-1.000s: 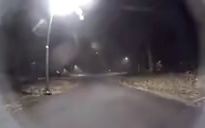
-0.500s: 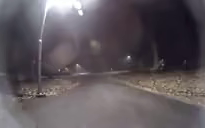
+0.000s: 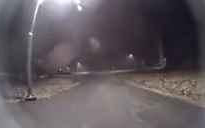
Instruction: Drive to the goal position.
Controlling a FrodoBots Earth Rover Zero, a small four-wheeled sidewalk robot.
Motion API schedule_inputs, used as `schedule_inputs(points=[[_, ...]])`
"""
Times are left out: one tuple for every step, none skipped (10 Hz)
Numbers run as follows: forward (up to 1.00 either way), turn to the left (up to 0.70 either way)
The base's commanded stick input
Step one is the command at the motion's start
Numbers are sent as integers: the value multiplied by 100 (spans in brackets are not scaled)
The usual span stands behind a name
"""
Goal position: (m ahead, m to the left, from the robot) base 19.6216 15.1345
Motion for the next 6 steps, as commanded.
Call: schedule_inputs(points=[[100,5],[100,5],[100,5],[100,5],[100,5],[100,5]])
